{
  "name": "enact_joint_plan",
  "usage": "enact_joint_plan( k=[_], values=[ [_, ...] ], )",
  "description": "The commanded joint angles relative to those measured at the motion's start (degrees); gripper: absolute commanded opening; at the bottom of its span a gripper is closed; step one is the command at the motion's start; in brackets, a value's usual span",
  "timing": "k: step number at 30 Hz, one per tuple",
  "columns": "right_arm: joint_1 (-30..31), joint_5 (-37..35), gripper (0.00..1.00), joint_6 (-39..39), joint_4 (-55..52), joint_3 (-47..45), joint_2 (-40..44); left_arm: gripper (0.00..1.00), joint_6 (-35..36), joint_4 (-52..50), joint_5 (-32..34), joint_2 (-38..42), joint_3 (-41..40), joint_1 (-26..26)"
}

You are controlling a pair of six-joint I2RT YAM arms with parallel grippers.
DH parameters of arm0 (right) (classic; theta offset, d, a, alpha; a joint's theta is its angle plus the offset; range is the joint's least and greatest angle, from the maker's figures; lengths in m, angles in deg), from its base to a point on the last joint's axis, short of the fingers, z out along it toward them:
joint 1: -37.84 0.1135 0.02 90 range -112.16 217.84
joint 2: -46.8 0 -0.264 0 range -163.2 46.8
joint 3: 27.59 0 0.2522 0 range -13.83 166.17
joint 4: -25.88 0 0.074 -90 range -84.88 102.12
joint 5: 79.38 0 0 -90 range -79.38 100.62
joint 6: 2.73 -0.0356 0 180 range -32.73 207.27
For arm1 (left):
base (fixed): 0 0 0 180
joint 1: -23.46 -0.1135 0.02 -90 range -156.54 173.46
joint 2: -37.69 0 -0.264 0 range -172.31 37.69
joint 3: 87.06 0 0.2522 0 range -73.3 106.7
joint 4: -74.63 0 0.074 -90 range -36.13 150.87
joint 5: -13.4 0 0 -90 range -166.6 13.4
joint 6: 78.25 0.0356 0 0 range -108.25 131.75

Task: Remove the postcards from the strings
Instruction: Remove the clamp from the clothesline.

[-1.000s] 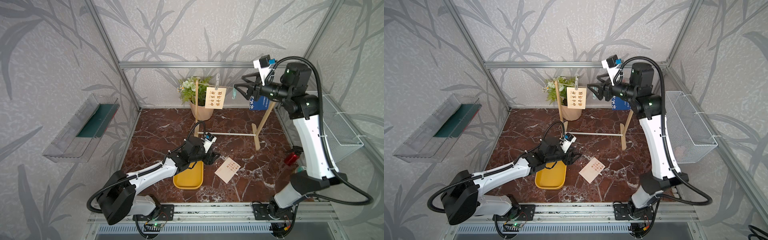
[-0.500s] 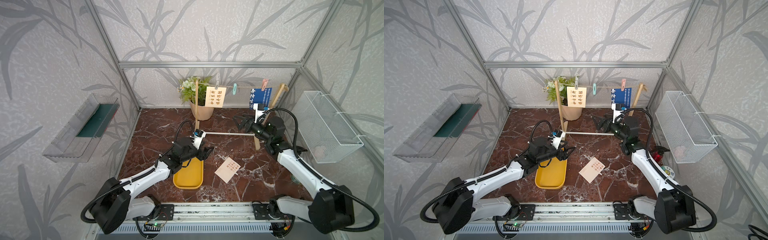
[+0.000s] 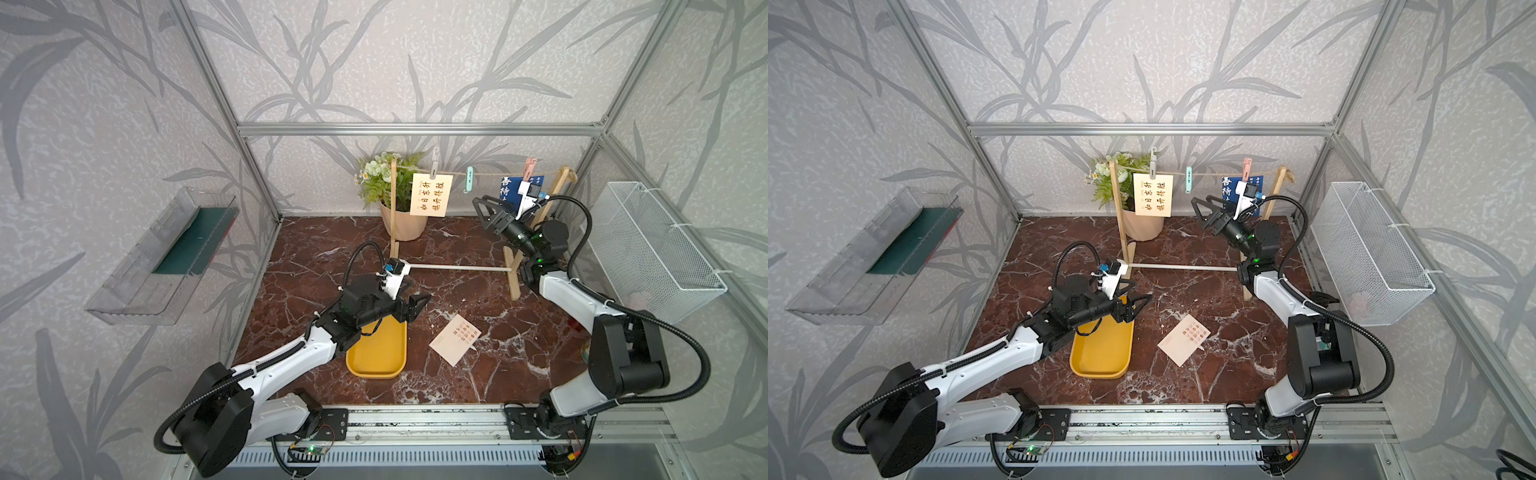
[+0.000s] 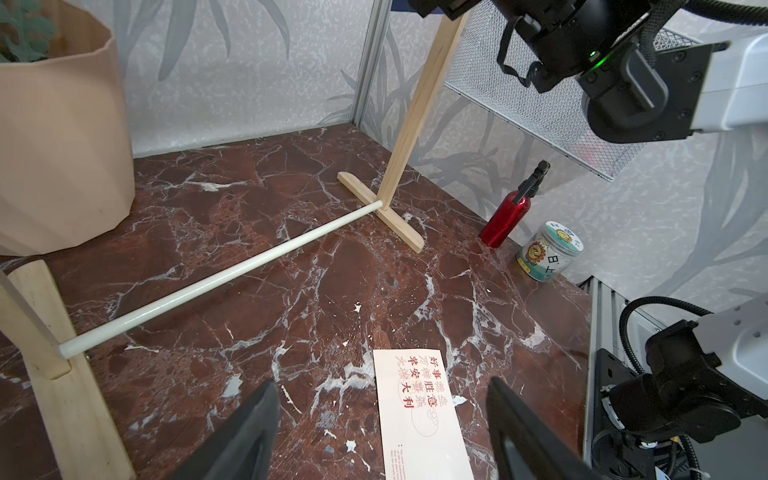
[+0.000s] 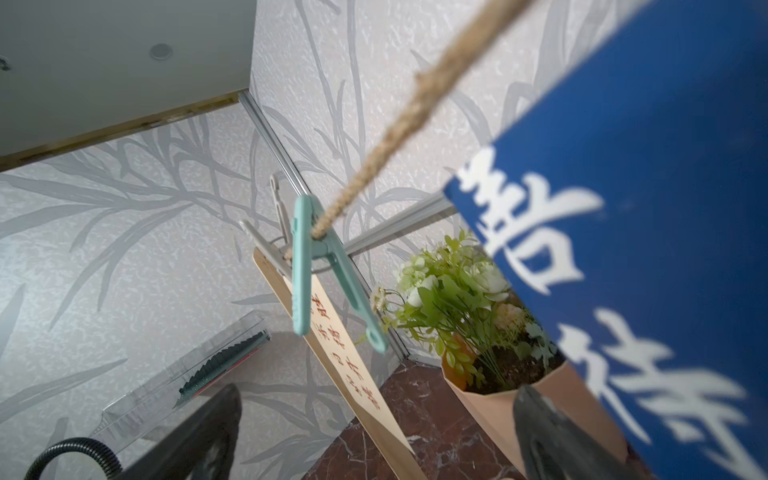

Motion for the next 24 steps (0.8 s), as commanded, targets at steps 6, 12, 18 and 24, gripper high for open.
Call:
enact_joint_plan(
  k=[6,12,18,24],
  values=[
    [1.0,2.1,0.99,-6.1,12.7,5.9,-5.5,0.79,0.4,0.8,-1.2,1.6,-1.1,-0.1],
    [1.2,1.7,0.99,-6.0,12.7,6.2,-6.0,0.81,1.0,0.8,0.1,3.1,-2.2,-0.1],
    [2.1,1.4,0.99,-7.9,13.8,10.5,-9.6,0.82,1.3,0.6,-0.6,2.2,-1.6,0.0],
    [2.4,-0.3,0.99,-7.5,11.4,11.8,-10.7,0.82,1.4,0.5,-0.8,2.7,-1.9,-0.1]
  ],
)
